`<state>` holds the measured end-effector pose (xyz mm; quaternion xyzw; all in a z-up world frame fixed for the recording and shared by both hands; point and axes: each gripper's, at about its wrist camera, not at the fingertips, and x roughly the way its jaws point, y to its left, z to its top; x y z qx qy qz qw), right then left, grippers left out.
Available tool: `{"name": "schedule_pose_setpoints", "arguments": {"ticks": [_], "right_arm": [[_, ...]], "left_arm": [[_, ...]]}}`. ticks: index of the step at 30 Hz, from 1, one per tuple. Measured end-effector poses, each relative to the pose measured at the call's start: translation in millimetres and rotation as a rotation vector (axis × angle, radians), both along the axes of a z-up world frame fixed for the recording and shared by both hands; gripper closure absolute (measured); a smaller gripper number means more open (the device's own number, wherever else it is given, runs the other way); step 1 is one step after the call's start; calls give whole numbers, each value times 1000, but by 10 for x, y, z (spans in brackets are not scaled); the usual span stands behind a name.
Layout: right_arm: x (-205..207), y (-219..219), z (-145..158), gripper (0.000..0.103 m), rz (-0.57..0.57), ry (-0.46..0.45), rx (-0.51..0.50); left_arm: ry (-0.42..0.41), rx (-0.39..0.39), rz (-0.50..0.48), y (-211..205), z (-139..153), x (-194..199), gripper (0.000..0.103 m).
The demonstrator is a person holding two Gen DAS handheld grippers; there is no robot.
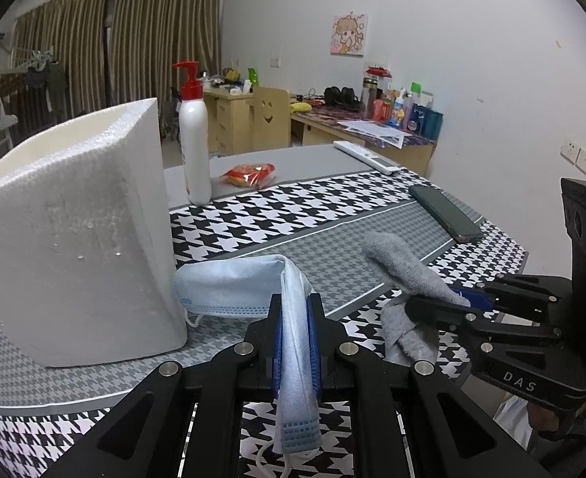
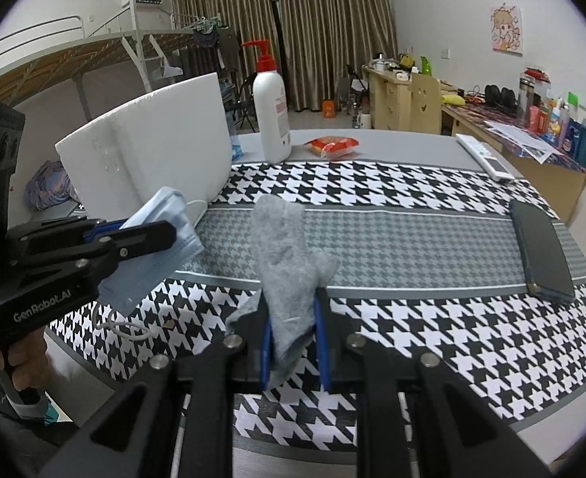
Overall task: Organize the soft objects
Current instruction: 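Carry the mask and sock with both grippers over the white foam box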
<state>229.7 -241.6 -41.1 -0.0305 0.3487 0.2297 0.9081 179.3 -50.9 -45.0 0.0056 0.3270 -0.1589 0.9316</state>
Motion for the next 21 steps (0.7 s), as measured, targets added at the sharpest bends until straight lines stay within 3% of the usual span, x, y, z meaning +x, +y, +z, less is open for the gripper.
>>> {"name": "schedule_pose_setpoints", "arguments": {"ticks": [21], "right_arm": [[-52,-62,284,81,-7,-93,22]], "left_arm": [[-93,37,15,-11,274,-167,91]]}}
